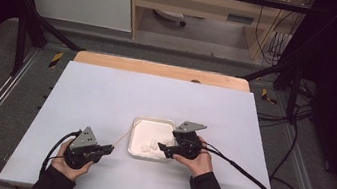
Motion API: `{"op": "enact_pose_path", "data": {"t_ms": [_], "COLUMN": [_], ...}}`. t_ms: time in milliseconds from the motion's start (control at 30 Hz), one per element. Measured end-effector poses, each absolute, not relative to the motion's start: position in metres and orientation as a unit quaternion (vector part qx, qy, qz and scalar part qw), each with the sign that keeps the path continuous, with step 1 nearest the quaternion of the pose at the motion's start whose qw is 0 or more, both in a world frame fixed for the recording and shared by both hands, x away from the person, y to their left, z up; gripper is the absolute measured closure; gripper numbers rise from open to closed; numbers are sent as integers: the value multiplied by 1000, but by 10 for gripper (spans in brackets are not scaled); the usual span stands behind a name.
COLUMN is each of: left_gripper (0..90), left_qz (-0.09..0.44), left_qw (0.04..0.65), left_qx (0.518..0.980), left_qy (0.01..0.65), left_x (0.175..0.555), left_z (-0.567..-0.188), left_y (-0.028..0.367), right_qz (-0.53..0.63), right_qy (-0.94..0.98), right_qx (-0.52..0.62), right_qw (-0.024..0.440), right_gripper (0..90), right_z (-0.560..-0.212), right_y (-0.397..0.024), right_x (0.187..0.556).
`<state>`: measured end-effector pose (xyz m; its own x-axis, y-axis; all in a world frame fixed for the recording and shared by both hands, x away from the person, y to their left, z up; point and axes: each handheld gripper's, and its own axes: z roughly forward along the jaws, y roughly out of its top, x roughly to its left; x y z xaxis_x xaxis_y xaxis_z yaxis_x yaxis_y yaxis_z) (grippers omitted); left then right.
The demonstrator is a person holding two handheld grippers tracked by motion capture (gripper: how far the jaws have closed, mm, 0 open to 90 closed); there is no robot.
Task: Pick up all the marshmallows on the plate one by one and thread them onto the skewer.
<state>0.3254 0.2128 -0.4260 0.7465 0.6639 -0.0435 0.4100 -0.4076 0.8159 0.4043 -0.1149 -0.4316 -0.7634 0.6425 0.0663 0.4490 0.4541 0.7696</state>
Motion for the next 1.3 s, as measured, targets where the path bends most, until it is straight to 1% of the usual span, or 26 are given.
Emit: {"op": "enact_pose_path", "data": {"t_ms": [233,367,567,833,1033,1300], "left_gripper": [889,889,889,889,889,889], "left_qz": [145,145,145,147,148,148], "left_qw": [439,439,440,441,444,452], "left_qx": [825,825,825,824,823,821], "left_qy": [325,325,325,323,322,316], "left_x": [325,326,326,325,325,323], "left_z": [-426,-426,-427,-427,-427,-426], "left_y": [213,213,212,211,210,206], "right_qz": [398,388,381,378,384,434], "right_qy": [852,857,862,861,857,837], "right_qx": [323,320,316,315,319,314], "right_qw": [109,116,110,125,127,112], "right_gripper": [475,540,577,657,709,731], "right_z": [-441,-445,-450,-451,-450,-429], "right_y": [-111,-111,-109,-109,-109,-117], "right_x": [407,409,409,406,404,400]}}
